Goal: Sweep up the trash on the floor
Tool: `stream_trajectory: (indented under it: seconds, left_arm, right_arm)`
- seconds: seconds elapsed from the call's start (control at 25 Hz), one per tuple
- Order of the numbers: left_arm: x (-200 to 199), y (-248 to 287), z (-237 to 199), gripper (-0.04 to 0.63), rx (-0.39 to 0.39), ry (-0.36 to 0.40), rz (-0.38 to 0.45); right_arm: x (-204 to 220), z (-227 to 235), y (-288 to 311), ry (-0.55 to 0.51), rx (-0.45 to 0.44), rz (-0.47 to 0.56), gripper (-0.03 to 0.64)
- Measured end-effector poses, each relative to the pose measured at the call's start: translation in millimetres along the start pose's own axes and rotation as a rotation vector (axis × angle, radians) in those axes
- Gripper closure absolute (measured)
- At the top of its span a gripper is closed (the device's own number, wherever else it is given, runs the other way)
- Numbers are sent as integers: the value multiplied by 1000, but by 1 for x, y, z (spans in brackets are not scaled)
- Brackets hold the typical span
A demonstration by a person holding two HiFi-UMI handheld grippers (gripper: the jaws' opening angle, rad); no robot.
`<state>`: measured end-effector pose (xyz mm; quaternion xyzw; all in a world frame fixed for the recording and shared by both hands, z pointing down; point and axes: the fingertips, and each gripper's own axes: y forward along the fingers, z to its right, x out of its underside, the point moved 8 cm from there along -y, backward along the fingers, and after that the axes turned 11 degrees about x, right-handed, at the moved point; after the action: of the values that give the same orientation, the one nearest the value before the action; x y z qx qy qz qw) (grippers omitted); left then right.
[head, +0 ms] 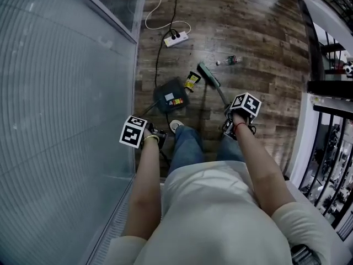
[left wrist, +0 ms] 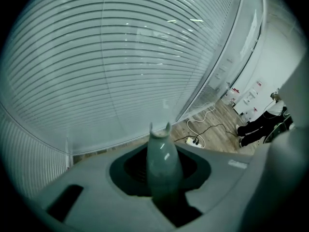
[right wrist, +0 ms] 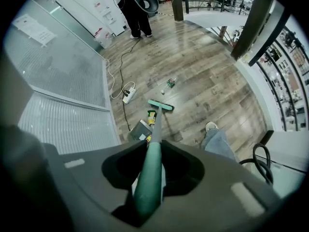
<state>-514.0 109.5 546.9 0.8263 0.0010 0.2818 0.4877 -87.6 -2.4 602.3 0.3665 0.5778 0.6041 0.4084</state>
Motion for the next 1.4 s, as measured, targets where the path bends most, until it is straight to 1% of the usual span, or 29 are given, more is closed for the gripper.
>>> stream_trajectory:
  seconds: [0.12, 0.28, 0.36, 0.48, 0.56, 0.76, 0.96, 1.12, 1.24, 1.32, 1.4]
  left_arm:
    - [-8, 4, -4, 506, 19, 21, -11]
    - [-16, 10, -7, 506, 18, 34, -26]
    - [-19, 14, -7, 506, 15, 45, -29]
    - [-26, 20, 0, 506, 12, 66, -31]
    - [-28, 23, 8, 506, 15, 77, -35]
    - [-29, 30, 20, 506, 15, 96, -43]
    - [-32, 34, 25, 506, 9, 98, -47]
    - [-33, 36, 30, 506, 11, 109, -51]
    - [-34, 38, 35, 505, 11, 110, -52]
    - [-33, 39, 36, 505, 9, 108, -53]
    - [-32, 40, 38, 505, 10, 111, -55]
  right_arm:
    - [15, -3, 6, 31, -7, -10, 518]
    - [32, -7, 11, 66, -23, -13, 518]
    - [39, -12, 12, 56, -16, -10, 518]
    - [47, -23, 11, 5, 4, -13, 518]
    - [54, -29, 11, -12, 2, -25, 518]
    - [70, -36, 10, 43, -36, -48, 519]
    - [79, -44, 5, 40, -55, -54, 520]
    - [85, -50, -2, 53, -120, -76, 520]
    - [92, -57, -5, 12, -153, -127, 520]
    - [102, -62, -5, -21, -148, -172, 518]
    - [113, -66, -5, -38, -133, -180, 520]
